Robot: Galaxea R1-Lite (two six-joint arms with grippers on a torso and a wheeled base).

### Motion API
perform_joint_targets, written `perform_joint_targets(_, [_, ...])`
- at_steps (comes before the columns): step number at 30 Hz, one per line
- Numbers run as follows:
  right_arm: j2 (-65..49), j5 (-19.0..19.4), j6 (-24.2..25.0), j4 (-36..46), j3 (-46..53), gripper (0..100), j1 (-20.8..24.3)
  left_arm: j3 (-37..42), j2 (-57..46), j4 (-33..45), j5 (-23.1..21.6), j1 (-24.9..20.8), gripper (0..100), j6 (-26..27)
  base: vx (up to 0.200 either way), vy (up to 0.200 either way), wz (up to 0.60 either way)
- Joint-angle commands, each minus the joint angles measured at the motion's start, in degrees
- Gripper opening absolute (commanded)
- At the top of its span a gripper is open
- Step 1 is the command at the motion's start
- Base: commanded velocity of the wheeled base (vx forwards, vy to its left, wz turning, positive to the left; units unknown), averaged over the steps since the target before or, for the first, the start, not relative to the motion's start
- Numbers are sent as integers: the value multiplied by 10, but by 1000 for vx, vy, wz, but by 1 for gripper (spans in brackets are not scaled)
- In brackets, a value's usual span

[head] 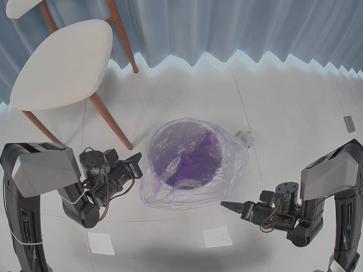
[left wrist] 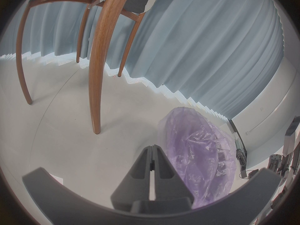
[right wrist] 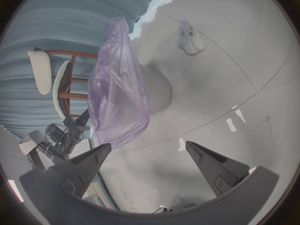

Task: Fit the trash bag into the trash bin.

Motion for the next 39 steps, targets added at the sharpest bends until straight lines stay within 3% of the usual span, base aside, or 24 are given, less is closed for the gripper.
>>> perform_joint_targets(1, [2,0,0,-10,-2,100,0,11,-9,0,1,-16,0,0,0,0,0])
perform_joint_targets(5, [2,0,0,-10,-2,100,0,16,-3,0,4,-25,0,2,0,0,0])
perform_joint_targets(6, [2,0,0,-10,-2,100,0,16,-3,0,4,-26,100,2,0,0,0])
perform_joint_targets(13, [4,0,-1,-10,-2,100,0,-3,-1,0,26,-37,100,2,0,0,0])
perform_joint_targets(27, [4,0,-1,-10,-3,100,0,-5,21,0,27,-39,100,2,0,0,0])
perform_joint_targets(28, [4,0,-1,-10,-3,100,0,-4,21,0,27,-38,0,2,0,0,0])
perform_joint_targets(39, [5,0,-1,-10,-3,100,0,-5,-4,0,31,-28,0,-1,0,0,0])
